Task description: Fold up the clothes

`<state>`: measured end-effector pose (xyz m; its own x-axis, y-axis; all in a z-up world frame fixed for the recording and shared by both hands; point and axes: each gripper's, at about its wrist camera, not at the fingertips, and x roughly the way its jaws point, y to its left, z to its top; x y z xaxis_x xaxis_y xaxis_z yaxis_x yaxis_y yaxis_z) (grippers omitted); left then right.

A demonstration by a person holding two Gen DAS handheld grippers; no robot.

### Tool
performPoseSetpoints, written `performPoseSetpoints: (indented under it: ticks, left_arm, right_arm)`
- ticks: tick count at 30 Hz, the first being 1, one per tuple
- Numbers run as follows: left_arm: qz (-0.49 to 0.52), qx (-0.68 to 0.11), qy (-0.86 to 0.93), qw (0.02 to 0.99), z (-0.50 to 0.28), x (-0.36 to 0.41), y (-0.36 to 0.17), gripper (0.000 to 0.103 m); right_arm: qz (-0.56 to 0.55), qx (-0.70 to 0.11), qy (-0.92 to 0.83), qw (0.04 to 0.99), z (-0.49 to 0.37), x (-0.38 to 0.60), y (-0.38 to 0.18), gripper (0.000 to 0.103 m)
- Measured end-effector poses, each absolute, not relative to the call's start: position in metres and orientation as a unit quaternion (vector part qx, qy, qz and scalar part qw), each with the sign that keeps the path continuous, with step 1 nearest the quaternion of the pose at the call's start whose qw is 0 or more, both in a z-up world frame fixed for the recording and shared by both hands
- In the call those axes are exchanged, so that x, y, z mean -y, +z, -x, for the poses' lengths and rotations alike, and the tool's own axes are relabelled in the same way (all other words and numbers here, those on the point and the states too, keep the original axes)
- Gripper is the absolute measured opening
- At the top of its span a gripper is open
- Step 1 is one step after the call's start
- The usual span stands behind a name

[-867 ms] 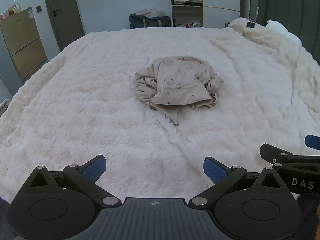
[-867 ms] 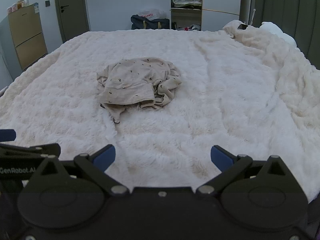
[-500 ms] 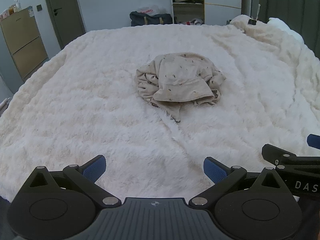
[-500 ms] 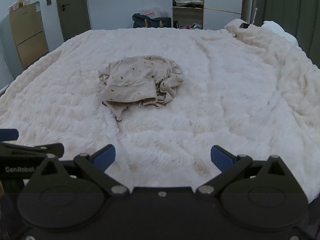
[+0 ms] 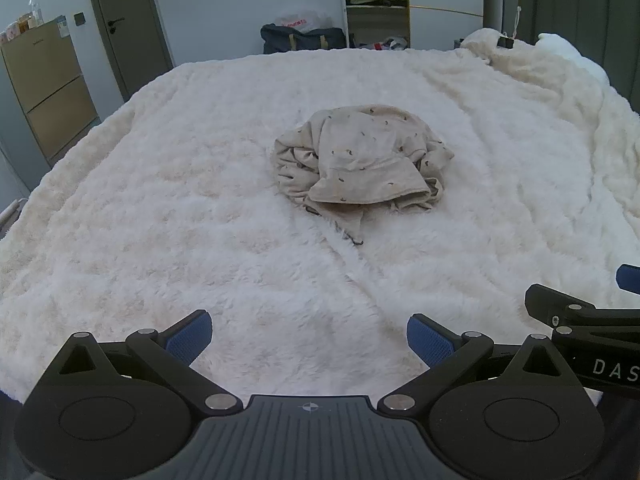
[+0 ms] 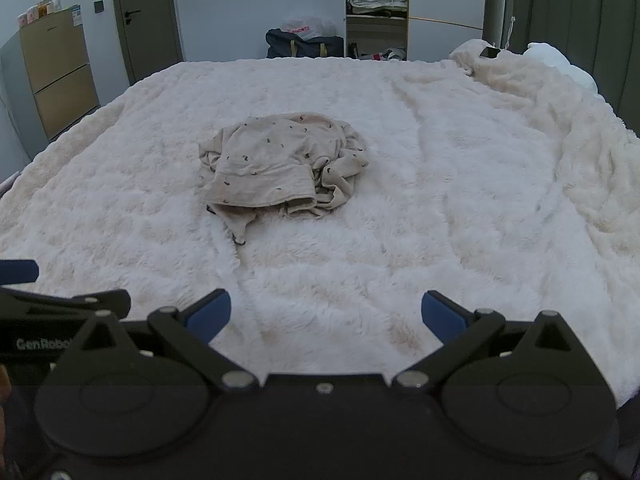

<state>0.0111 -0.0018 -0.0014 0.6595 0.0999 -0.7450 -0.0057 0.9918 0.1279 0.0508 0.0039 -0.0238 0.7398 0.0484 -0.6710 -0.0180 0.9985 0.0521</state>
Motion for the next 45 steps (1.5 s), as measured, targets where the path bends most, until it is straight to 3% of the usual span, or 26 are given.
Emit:
performPoseSetpoints:
  ticks: [14,45]
  left_arm:
    - [-0.071,-0.403,0.04,0.912,0.015,0.027,-0.01,0.103]
    - [-0.076,-0.41,0.043,0.908,-0.006,0.018,-0.01,0.103]
  right_arm:
    - [-0.018,-0.356,0.018,0.934,-0.049,-0.005,-0.025,0.103]
    - [-0.014,-0.356,0.018,0.934,-0.047,-0.008,-0.025,0.103]
